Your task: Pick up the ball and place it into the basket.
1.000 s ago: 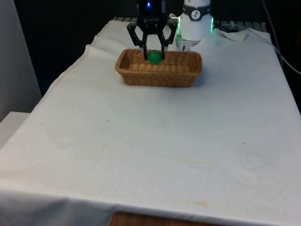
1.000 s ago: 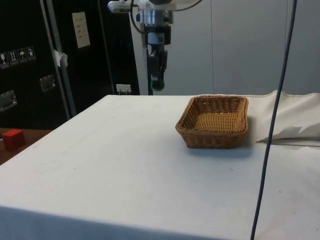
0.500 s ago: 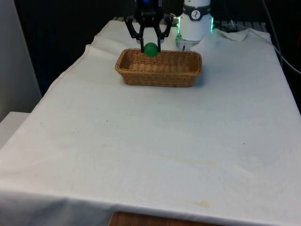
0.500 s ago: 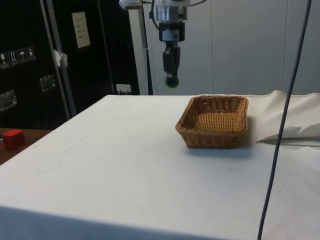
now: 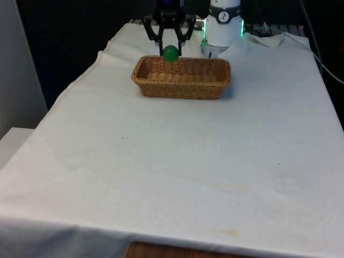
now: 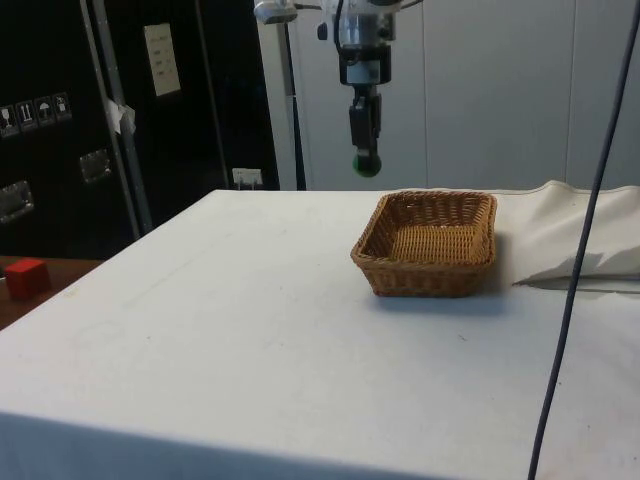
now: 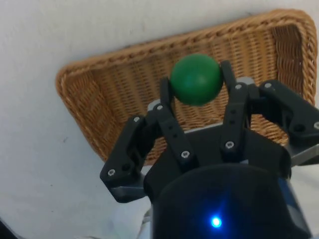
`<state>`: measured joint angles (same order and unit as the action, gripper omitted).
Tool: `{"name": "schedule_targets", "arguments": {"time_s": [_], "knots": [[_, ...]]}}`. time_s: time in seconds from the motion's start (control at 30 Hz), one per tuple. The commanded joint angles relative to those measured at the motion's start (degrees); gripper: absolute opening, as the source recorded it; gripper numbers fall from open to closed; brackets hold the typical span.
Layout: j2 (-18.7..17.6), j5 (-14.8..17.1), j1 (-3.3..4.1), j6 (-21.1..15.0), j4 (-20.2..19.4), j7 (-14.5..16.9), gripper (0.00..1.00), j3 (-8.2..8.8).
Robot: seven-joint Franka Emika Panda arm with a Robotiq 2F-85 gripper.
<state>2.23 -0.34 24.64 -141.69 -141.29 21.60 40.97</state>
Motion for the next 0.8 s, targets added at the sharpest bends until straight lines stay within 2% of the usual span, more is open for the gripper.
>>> {"name": "schedule_targets", "arguments": {"time_s": [0.0,0.13,0.17,0.2,0.47,0.5,0.53,0.73,0.77], "knots": [[0.1,-1.6,-0.23,-0.8,-0.5,-1.2,0.01,0.06],[0.8,-2.8,-0.40,-0.9,-1.6,-2.1,0.01,0.29],[0.8,-1.5,-0.11,-0.1,-1.4,-1.1,0.01,0.29],[1.1,-3.3,-0.52,-0.9,-2.2,-2.5,0.01,0.40],[1.8,-4.9,-0.69,-1.2,-4.1,-4.1,0.01,0.97],[1.8,-3.6,-0.34,-0.2,-3.7,-3.0,0.01,0.97],[1.8,-5.1,-0.74,-1.5,-4.6,-4.4,0.01,1.09],[1.4,-5.2,-0.69,-3.7,-6.8,-5.2,0.01,1.72],[1.8,-4.1,-0.40,-2.2,-6.1,-4.1,0.01,1.66]]}}
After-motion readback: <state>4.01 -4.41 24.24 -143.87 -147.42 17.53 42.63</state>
